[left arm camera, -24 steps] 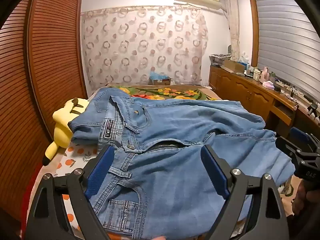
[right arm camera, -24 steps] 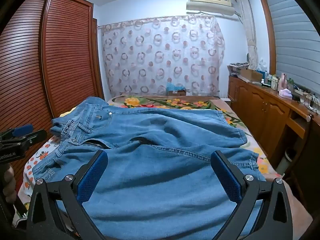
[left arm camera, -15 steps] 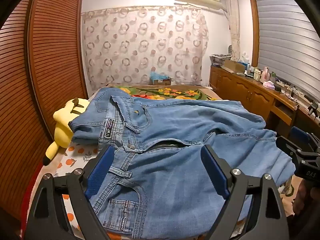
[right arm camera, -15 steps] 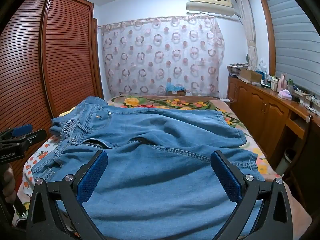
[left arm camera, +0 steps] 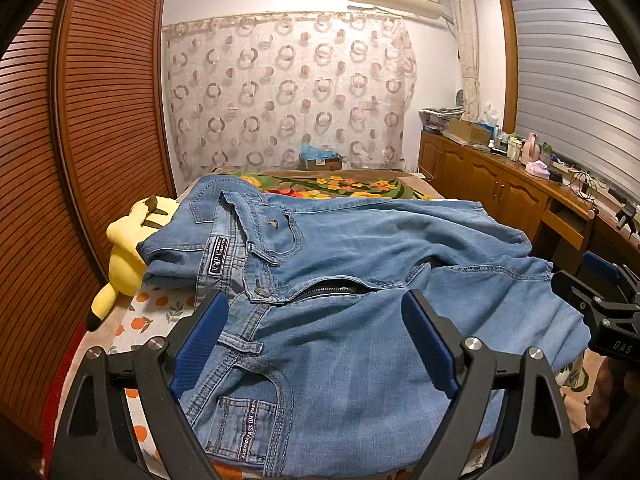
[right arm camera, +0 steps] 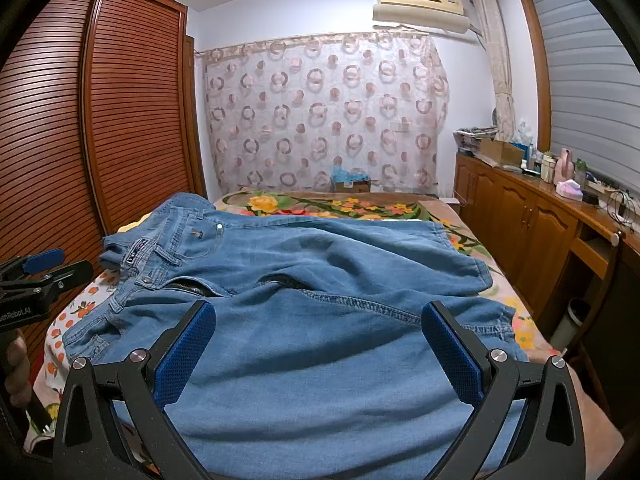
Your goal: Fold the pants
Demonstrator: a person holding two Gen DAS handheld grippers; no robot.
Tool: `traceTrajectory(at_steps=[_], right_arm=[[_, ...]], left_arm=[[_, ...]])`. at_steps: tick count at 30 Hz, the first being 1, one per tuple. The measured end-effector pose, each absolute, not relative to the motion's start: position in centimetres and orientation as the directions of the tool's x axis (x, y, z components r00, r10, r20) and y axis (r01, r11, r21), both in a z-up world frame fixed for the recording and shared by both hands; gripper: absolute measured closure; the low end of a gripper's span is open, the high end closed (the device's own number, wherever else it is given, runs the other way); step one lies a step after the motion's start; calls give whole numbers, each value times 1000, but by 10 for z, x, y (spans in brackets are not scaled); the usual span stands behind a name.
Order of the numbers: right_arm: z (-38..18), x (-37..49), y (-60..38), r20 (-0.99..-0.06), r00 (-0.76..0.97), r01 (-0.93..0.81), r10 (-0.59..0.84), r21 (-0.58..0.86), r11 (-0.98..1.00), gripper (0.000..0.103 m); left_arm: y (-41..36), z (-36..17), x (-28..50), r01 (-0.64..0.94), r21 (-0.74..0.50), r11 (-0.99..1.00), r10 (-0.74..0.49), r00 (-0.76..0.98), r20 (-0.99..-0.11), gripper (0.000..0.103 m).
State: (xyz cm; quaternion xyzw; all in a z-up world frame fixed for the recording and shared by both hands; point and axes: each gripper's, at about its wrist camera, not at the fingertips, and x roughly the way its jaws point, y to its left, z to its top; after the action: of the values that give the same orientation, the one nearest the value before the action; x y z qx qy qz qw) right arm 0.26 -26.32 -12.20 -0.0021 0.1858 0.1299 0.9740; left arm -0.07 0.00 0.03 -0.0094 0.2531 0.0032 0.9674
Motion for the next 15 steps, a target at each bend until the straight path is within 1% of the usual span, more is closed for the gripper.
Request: traceTrajectory(at_steps=[15], right_arm=[[-123,3,-263,-362,899,-249,247,43,968,1]], left_arm=[[0,0,-1,-11,-14,1000,3,872,-489,14]])
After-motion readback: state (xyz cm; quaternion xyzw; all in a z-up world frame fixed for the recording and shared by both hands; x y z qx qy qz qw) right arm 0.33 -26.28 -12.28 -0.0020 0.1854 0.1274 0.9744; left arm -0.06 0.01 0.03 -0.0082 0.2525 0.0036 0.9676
